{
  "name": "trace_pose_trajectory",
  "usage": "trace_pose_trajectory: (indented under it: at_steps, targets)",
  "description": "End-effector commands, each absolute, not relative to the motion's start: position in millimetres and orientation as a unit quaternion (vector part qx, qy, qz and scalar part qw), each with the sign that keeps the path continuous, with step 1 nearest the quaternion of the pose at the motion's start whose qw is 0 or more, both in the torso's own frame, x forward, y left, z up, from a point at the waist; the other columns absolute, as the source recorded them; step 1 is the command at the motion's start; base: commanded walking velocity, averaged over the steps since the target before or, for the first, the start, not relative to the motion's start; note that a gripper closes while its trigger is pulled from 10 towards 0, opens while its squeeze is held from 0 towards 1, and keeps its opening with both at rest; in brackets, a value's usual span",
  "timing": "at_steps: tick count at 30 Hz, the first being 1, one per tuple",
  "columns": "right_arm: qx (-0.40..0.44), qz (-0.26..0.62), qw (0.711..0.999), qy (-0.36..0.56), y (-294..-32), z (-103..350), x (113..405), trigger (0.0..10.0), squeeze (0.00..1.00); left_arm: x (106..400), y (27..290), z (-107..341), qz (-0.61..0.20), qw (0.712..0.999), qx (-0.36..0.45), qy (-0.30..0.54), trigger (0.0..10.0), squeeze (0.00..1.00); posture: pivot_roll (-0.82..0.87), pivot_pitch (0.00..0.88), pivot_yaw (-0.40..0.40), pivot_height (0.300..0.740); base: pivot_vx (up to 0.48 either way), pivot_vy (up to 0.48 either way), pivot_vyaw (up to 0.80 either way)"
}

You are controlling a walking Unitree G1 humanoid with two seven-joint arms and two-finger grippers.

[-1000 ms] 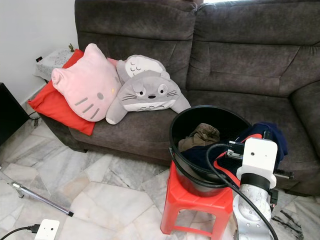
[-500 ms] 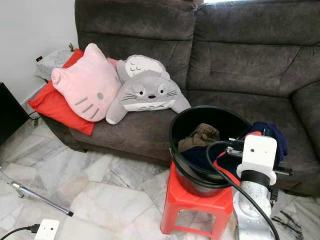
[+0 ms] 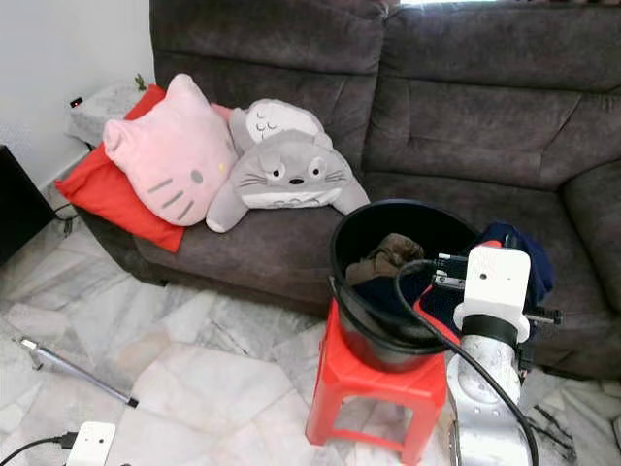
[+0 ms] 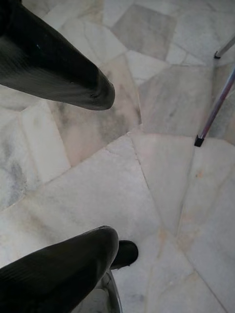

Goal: Hang hanger

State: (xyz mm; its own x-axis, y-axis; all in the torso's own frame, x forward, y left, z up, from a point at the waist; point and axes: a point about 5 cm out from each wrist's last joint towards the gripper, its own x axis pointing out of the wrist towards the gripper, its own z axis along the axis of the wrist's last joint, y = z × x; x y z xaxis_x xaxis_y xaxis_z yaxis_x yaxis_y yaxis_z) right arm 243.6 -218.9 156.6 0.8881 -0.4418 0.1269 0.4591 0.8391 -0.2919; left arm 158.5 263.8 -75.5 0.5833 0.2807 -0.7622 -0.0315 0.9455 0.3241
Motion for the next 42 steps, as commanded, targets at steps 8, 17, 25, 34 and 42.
trace_pose_trajectory:
  at_steps: [8, 17, 25, 34, 42]
  targets:
    - [-0.163, -0.231, 0.959, -0.032, -219.0, 160.4, 246.7, 10.0, 0.0, 155.3, 266.5, -76.1, 0.095, 0.876, 0.137, 0.453, 10.0, 0.0, -0.19, 0.018, 0.027, 0.74, -0.257, 0.0, 0.0]
    - [-0.167, -0.23, 0.958, -0.035, -219.6, 162.1, 248.3, 10.0, 0.0, 156.5, 266.0, -75.8, 0.093, 0.877, 0.137, 0.451, 10.0, 0.0, -0.19, 0.025, 0.028, 0.74, -0.259, 0.0, 0.0]
    - [-0.173, -0.224, 0.959, -0.037, -217.9, 163.2, 250.6, 10.0, 0.0, 157.2, 265.4, -75.7, 0.093, 0.877, 0.136, 0.451, 10.0, 0.0, -0.19, 0.028, 0.027, 0.74, -0.259, 0.0, 0.0]
    - [-0.182, -0.22, 0.958, -0.037, -217.3, 163.9, 251.6, 10.0, 0.0, 157.6, 265.4, -75.6, 0.091, 0.877, 0.137, 0.451, 10.0, 0.0, -0.19, 0.032, 0.027, 0.74, -0.26, 0.0, 0.0]
    - [-0.183, -0.219, 0.958, -0.038, -217.1, 163.7, 251.6, 10.0, 0.0, 157.6, 265.3, -75.6, 0.089, 0.877, 0.138, 0.451, 10.0, 0.0, -0.19, 0.033, 0.029, 0.74, -0.259, 0.0, 0.0]
